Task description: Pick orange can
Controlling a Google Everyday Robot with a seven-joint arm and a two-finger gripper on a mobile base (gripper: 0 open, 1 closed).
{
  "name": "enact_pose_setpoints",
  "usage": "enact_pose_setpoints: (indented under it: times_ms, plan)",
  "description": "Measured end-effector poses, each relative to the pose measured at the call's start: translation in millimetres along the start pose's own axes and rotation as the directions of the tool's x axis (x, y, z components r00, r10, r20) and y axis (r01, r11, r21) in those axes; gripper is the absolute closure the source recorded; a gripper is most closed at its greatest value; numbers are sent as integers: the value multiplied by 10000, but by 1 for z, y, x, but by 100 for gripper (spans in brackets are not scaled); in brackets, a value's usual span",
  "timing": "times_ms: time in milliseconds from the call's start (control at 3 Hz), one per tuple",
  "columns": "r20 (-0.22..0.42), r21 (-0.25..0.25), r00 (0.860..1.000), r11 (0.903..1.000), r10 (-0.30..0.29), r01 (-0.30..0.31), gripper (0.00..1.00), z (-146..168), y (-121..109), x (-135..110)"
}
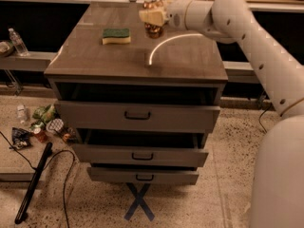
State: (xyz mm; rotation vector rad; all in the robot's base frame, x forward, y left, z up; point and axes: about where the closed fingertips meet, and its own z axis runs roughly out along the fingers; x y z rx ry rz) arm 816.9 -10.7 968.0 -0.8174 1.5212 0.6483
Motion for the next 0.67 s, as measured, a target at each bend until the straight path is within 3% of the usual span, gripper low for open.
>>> enact_pose_setpoints:
  times_ms: [333,667]
  plan:
    - [826,-453,9964,9987,-174,212,100,-17,7,-63]
    - [715,-434,9974,9989,-133,165,100,-12,8,-54]
